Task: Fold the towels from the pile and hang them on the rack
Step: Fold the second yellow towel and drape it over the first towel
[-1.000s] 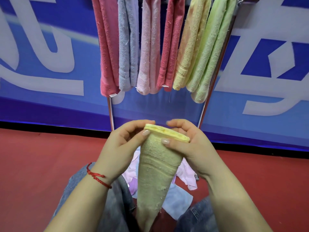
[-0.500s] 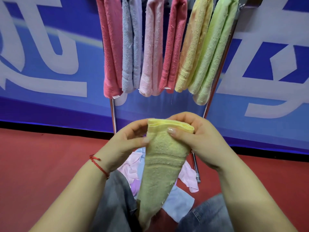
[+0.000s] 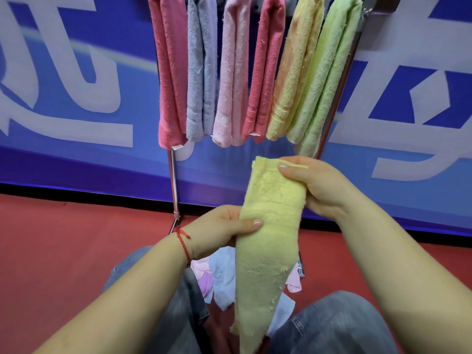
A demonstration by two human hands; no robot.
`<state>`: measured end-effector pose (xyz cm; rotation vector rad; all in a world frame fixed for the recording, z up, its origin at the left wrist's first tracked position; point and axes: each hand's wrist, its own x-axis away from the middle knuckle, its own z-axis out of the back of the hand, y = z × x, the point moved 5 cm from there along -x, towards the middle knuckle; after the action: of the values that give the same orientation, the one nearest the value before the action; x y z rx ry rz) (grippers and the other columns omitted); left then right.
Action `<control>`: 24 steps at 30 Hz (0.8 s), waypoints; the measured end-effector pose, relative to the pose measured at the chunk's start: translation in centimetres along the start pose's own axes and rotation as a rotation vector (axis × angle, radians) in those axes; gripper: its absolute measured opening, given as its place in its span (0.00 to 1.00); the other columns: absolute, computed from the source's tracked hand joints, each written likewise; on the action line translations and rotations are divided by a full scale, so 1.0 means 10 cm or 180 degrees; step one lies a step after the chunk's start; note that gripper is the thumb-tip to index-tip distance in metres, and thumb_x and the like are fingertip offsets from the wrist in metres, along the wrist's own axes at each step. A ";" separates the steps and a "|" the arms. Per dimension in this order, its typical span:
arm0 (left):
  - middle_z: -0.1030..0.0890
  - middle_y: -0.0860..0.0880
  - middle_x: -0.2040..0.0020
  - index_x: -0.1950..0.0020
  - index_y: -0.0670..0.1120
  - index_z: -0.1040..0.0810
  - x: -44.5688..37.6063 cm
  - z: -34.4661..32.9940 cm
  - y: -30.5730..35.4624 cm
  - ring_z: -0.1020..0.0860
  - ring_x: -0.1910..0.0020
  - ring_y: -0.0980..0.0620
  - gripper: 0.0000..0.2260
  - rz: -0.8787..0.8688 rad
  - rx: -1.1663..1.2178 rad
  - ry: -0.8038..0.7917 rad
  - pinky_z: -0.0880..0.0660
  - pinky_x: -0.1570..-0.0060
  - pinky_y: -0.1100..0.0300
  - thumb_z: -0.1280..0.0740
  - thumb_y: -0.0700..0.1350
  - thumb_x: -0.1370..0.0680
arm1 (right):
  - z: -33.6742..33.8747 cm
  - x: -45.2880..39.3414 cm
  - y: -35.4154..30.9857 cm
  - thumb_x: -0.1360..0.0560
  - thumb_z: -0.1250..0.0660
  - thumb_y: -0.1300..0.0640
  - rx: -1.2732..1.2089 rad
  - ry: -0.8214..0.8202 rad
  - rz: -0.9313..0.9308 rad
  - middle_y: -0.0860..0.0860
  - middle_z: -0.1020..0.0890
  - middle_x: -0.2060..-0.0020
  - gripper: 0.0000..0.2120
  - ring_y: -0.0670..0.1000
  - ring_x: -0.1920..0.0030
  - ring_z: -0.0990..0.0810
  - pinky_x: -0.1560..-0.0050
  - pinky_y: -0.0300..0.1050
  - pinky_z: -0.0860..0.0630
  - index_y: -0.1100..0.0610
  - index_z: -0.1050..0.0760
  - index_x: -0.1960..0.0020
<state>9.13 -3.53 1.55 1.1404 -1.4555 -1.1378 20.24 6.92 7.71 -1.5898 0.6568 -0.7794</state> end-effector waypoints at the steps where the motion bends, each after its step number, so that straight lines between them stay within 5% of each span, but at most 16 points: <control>1: 0.16 0.49 0.57 0.54 0.43 0.19 0.00 -0.01 0.03 0.18 0.57 0.54 0.06 0.0002 0.0122 0.0012 0.20 0.54 0.60 0.32 0.44 0.27 | 0.04 -0.03 0.11 0.24 0.37 0.61 -0.0369 0.0085 -0.0198 0.55 0.18 0.56 0.07 0.49 0.58 0.17 0.58 0.43 0.19 0.60 0.23 0.48; 4: 0.16 0.47 0.56 0.53 0.42 0.19 -0.02 -0.01 0.13 0.18 0.56 0.52 0.06 -0.0015 0.0562 0.0099 0.21 0.52 0.58 0.33 0.43 0.27 | 0.08 0.01 0.48 0.22 0.40 0.50 -0.1126 0.0236 -0.0833 0.55 0.17 0.56 0.14 0.52 0.57 0.17 0.54 0.46 0.21 0.59 0.21 0.49; 7: 0.15 0.46 0.59 0.52 0.40 0.21 -0.08 0.02 0.20 0.17 0.60 0.53 0.08 0.0131 0.0945 0.0251 0.21 0.56 0.59 0.40 0.40 0.22 | -0.06 0.17 0.80 0.26 0.46 0.33 -0.1308 -0.0326 -0.1318 0.60 0.18 0.47 0.33 0.58 0.49 0.18 0.41 0.53 0.27 0.60 0.17 0.49; 10: 0.15 0.45 0.57 0.49 0.40 0.22 -0.15 0.08 0.24 0.17 0.59 0.52 0.10 0.0341 0.1101 0.0313 0.21 0.53 0.57 0.43 0.40 0.21 | -0.26 0.30 1.01 0.41 0.34 0.26 -0.1662 -0.0822 -0.1399 0.60 0.20 0.42 0.42 0.59 0.43 0.20 0.38 0.55 0.27 0.60 0.18 0.45; 13: 0.15 0.44 0.60 0.50 0.38 0.23 -0.20 0.17 0.32 0.16 0.63 0.51 0.11 0.0500 0.1233 0.0474 0.20 0.60 0.58 0.43 0.41 0.20 | -0.42 0.38 1.15 0.54 0.21 0.35 -0.1584 -0.1393 -0.1388 0.59 0.19 0.44 0.49 0.56 0.44 0.20 0.42 0.52 0.24 0.61 0.22 0.40; 16: 0.16 0.44 0.64 0.52 0.38 0.24 -0.25 0.30 0.40 0.17 0.67 0.51 0.11 0.0573 0.1270 0.0684 0.20 0.64 0.59 0.43 0.42 0.20 | -0.47 0.44 1.26 0.54 0.15 0.50 -0.0942 -0.1450 -0.1451 0.54 0.15 0.53 0.36 0.50 0.52 0.16 0.50 0.43 0.20 0.61 0.20 0.50; 19: 0.17 0.46 0.68 0.51 0.39 0.25 -0.29 0.43 0.35 0.18 0.70 0.52 0.09 0.0761 0.0994 0.1050 0.20 0.67 0.59 0.41 0.42 0.20 | -0.51 0.45 1.22 0.37 0.28 0.62 -0.0333 -0.1411 -0.1328 0.50 0.15 0.55 0.17 0.47 0.54 0.16 0.50 0.39 0.21 0.60 0.23 0.48; 24: 0.15 0.44 0.62 0.51 0.41 0.21 -0.25 0.51 -0.08 0.16 0.64 0.49 0.18 0.1063 0.1143 0.0950 0.20 0.62 0.55 0.44 0.52 0.19 | -0.51 0.38 0.85 0.31 0.32 0.69 -0.0673 -0.1122 -0.0972 0.56 0.16 0.54 0.13 0.52 0.54 0.16 0.51 0.44 0.19 0.63 0.23 0.47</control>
<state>4.53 -0.56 -0.23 1.1914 -1.5734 -0.4644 18.60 -0.47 0.20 -1.9923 0.2481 -0.6390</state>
